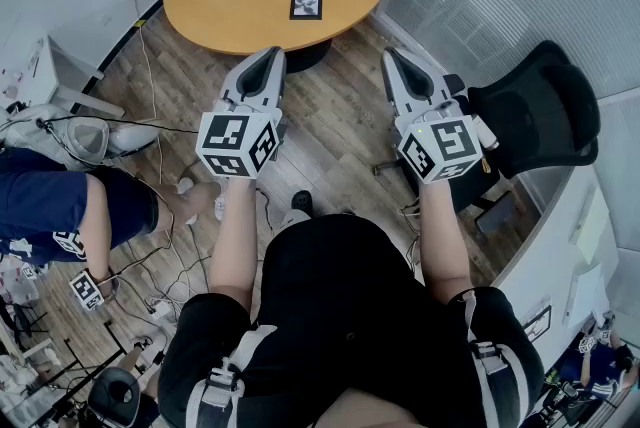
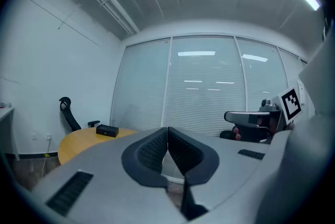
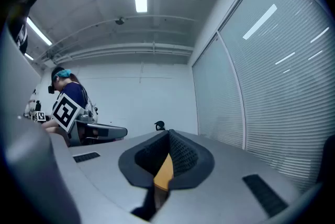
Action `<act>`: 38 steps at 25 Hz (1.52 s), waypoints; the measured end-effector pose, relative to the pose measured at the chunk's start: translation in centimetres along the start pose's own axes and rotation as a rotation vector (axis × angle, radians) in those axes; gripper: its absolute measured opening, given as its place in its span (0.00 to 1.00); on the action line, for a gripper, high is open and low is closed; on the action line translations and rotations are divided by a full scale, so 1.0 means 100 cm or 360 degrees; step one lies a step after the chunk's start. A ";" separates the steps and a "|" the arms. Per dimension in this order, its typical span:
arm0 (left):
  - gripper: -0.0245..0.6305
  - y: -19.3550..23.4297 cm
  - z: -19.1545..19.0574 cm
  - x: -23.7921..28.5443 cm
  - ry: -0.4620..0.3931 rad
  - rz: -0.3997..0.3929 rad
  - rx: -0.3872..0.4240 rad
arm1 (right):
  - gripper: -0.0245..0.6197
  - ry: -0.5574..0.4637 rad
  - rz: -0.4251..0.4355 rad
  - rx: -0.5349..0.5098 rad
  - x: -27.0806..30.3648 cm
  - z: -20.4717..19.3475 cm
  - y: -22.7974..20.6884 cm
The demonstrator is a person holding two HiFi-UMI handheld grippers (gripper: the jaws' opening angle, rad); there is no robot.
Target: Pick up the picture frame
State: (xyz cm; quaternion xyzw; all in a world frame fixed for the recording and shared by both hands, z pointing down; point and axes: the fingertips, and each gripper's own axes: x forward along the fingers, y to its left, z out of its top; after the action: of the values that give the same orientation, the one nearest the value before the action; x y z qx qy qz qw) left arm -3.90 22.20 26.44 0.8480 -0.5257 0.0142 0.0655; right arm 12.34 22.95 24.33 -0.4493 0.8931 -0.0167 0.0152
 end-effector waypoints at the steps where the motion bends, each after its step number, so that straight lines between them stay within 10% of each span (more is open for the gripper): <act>1: 0.07 0.000 0.001 -0.002 0.0002 -0.0003 0.0002 | 0.06 -0.0002 0.0000 0.0008 -0.001 0.000 0.003; 38: 0.08 0.099 -0.046 0.024 0.0131 -0.0214 0.0003 | 0.18 0.0169 -0.0202 0.0178 0.099 -0.075 0.044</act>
State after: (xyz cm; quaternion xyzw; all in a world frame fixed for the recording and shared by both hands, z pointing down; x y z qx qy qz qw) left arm -11.42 16.27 32.17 0.8801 -0.4645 0.0451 0.0870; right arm 2.60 17.74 31.56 -0.5019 0.8601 -0.0911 -0.0082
